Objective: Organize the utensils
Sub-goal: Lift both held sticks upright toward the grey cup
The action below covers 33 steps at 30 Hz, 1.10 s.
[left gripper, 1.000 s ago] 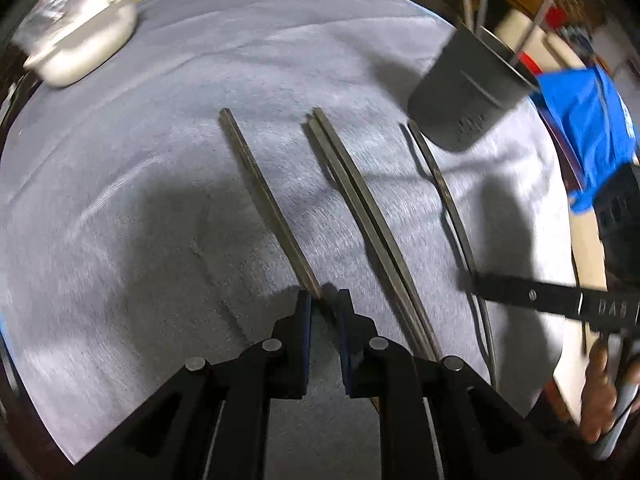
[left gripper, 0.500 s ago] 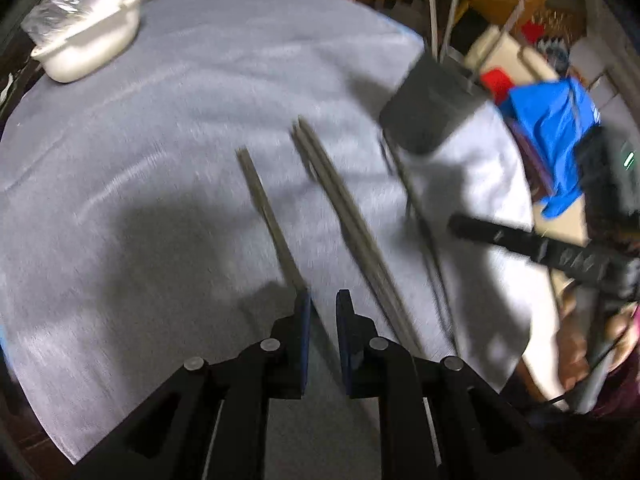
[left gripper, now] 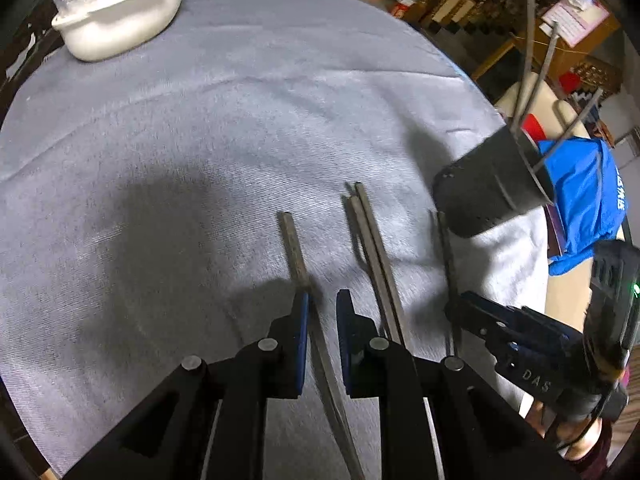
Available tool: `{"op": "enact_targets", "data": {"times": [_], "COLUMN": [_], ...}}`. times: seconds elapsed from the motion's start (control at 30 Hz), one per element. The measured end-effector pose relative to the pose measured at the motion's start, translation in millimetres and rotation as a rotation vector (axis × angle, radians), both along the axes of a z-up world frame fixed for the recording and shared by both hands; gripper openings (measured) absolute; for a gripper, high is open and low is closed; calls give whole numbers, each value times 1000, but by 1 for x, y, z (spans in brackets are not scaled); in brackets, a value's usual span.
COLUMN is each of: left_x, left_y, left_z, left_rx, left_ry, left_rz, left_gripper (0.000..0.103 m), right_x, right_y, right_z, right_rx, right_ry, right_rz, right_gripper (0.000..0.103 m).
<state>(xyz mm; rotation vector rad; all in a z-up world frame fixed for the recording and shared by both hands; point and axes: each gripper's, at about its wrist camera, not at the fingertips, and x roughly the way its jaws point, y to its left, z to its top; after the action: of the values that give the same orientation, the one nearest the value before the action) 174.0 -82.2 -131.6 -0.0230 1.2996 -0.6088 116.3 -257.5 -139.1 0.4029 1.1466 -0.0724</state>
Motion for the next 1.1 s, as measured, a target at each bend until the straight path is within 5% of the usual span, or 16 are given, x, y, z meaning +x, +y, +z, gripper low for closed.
{"op": "enact_targets", "data": {"times": [0.13,0.57,1.1], "left_x": [6,7,-54], "left_y": [-5,-13,16], "left_z": [-6,-2,106], "left_rx": [5,-8,-114], "left_ry": [28,-40,-280], "left_rz": [15,41,72], "left_gripper": [13,9,6], "right_x": [3,-21,-59], "right_y": [4,0,-4], "right_z": [0,19,76], "right_rx": [-9,95,116], "right_ry": [10,-108,-336], "right_rz": [29,78,102], "right_gripper": [8,6,6]}}
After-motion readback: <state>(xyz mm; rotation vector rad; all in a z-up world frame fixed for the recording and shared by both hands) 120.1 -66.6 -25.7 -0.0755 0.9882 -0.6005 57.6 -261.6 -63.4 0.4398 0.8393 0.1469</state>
